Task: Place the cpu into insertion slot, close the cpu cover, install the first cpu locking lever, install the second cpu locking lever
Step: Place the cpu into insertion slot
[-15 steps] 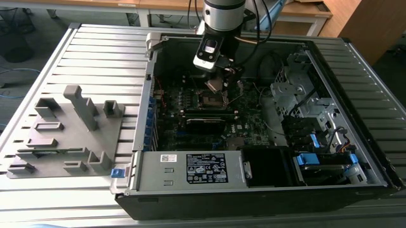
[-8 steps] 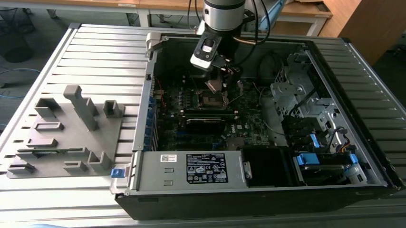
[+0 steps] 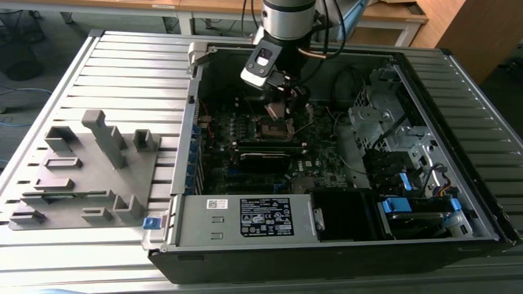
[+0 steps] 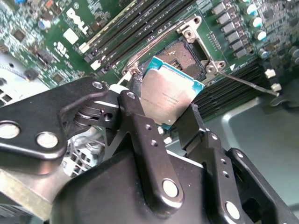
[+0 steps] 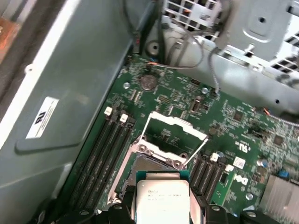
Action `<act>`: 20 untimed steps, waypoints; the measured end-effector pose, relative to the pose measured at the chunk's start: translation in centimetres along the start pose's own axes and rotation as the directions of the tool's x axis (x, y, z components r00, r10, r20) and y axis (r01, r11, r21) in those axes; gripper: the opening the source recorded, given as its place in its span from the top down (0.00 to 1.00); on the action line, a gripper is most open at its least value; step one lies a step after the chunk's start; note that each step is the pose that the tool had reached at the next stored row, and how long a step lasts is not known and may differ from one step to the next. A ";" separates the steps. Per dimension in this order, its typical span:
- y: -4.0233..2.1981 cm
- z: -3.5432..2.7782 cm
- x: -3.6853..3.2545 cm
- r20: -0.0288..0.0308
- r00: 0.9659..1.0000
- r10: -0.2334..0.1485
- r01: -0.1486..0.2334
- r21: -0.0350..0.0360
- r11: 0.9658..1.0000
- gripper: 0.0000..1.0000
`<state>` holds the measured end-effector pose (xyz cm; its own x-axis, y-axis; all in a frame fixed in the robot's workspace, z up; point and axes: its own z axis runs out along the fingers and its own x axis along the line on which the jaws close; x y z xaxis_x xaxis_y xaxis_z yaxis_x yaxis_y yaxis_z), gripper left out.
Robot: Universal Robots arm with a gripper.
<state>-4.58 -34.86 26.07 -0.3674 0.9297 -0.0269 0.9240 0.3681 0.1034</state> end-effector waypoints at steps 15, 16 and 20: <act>-0.01 0.07 0.00 0.021 0.980 0.199 -0.199 0.003 0.980 0.46; 0.00 0.08 0.00 0.022 0.978 0.206 -0.206 0.003 0.979 0.46; -0.01 0.09 0.00 0.026 0.969 0.246 -0.246 0.003 0.969 0.46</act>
<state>-4.58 -34.86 25.98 -0.1255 0.9917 -0.0267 0.9864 0.1276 0.1034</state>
